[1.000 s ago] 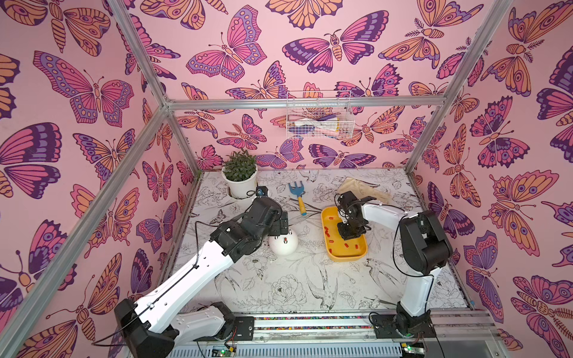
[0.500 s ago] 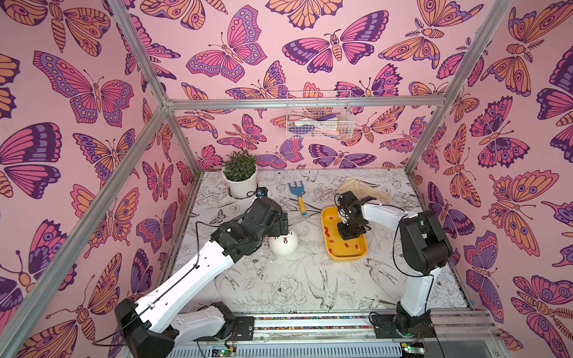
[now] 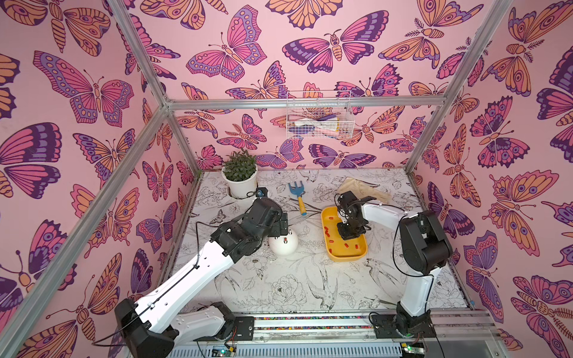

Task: Cover the protruding screws with screw protection sleeves
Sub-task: Pick up the screw protection sleeve from the storage box.

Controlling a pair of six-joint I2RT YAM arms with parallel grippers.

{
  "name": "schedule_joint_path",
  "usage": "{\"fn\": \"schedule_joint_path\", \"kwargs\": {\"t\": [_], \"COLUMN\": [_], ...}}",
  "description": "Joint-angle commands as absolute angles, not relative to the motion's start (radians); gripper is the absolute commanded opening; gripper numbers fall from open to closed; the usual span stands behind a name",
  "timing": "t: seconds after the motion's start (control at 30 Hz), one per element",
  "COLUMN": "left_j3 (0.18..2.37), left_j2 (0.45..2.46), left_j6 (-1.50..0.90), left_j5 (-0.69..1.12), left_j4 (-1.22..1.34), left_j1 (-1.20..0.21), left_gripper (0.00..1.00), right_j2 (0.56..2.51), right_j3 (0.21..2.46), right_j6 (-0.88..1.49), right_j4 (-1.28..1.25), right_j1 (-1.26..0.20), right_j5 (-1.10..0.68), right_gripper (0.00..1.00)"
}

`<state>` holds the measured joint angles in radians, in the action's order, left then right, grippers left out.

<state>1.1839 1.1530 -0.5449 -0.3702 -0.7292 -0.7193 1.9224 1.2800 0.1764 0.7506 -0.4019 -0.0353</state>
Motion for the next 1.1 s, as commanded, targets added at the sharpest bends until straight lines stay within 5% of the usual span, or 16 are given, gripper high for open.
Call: {"fn": "schedule_joint_path", "kwargs": {"t": [0.0,0.53,1.07], "left_j3": [1.167,1.191,1.363], "left_j2": [1.137,1.187,1.451], "left_j6": [-0.559,-0.567,-0.524], "left_j5": [-0.383,-0.337,-0.201], "left_j4": [-0.727,-0.731,-0.713], "left_j1": [-0.713,-0.713,-0.712], "left_gripper": [1.0,1.0,1.0], "right_j2": [1.952,1.875,1.615], "right_j3": [1.293,1.277,1.195], "right_j6": [0.162,0.153,0.11], "right_j4": [0.756,0.746,0.77], "right_j1": [-0.403,-0.402,-0.402], "right_j5": [-0.049,-0.057,-0.168], "right_gripper": [0.13,0.09,0.09]}}
